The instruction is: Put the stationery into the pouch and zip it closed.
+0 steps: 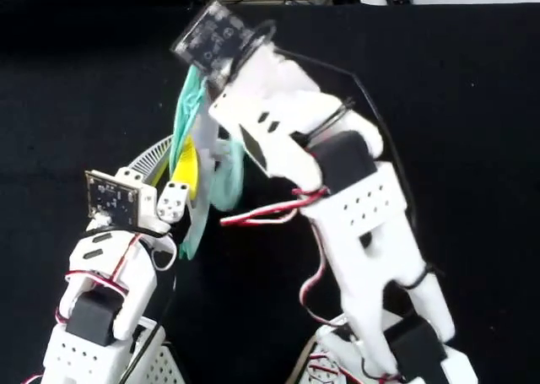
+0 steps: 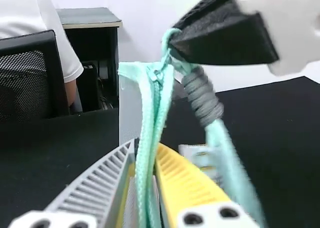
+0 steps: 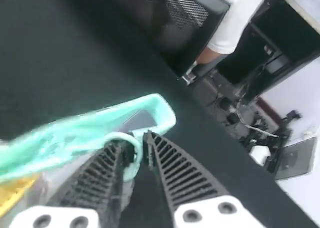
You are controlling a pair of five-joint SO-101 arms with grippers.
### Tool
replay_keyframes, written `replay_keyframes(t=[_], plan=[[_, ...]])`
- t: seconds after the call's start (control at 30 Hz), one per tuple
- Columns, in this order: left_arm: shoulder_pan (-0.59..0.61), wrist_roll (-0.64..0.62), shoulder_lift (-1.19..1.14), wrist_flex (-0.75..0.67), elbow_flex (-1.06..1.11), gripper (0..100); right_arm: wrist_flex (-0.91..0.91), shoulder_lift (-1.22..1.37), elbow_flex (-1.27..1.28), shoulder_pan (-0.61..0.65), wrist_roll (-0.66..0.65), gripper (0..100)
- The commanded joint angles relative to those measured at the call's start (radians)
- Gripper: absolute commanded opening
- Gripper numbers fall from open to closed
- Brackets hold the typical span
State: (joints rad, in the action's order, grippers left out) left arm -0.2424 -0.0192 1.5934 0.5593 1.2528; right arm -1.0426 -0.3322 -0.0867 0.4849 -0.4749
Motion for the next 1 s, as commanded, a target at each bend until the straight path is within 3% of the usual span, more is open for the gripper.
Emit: replay_keyframes(t=[0.0, 0.8, 0.97], plan=[[-0.007, -0.002, 0.017, 0.002, -0.007, 3, 0.026, 0.028, -0.108, -0.071, -0.005, 1.2], [-0.005, -0.003, 0.026, 0.028, -0.008, 3, -0.054, 0.259, -0.337, -0.133, -0.008, 1.2], [-0.005, -0.003, 0.026, 0.028, -0.008, 3, -0.049, 0.352, -0.386, -0.198, -0.008, 1.2]])
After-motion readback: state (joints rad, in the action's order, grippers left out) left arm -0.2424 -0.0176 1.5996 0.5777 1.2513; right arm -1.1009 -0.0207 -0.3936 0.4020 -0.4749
